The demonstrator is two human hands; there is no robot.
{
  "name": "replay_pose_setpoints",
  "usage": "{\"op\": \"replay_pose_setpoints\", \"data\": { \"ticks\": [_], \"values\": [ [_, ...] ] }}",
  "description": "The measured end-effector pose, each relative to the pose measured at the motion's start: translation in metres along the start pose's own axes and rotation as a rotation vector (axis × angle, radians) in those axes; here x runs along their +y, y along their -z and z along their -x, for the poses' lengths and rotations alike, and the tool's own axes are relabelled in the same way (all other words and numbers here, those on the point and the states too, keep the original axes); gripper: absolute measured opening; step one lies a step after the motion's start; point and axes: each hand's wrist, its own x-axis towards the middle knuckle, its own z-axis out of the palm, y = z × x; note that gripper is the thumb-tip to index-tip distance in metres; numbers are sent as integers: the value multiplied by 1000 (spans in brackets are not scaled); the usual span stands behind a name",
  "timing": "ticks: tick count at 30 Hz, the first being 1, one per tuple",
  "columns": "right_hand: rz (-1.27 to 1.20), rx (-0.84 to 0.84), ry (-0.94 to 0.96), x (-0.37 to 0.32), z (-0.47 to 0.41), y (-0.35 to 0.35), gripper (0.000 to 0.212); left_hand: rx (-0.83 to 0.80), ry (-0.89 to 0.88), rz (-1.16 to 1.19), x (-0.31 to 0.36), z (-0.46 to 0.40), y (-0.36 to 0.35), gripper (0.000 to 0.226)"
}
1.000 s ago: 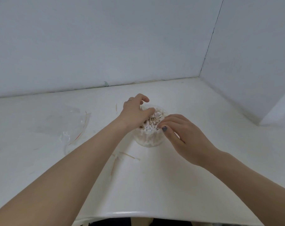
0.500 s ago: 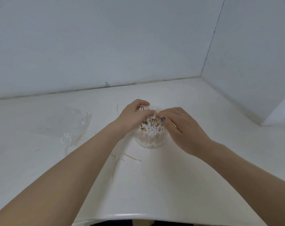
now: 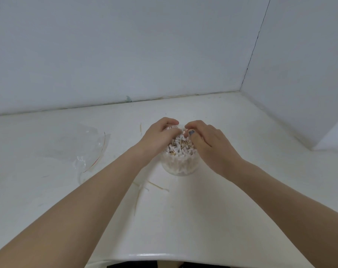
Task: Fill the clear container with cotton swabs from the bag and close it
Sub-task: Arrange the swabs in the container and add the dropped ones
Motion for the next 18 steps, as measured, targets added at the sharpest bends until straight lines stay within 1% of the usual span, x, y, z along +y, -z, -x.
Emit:
{"op": "replay_pose_setpoints", "data": {
  "ticks": [3,5,7,10,14,16,18],
  "values": [
    [-34,-17,-42,0,-4,-3,30,-67,-48,-72,-1,5,4,55],
    [-48,-36,-54,-4,-5,-4,29,-54,-104,-174,-4,6,5,60],
    [-62,-50,-79,-10,-6,-2,33,-19,-144,-250,-6,5,5,61],
    [-37,-66,-128,-16,-10,-1,42,-8,-172,-310,-6,4,5,57],
    [27,-103,-133,-22,-17,-1,46,-12,-213,-387,-3,10,7,49],
    [51,-141,-149,-25,-20,-2,50,-9,-246,-429,-2,13,8,39],
    [-6,-158,-197,-24,-24,-3,54,3,-286,-465,1,16,9,25]
  ]
}}
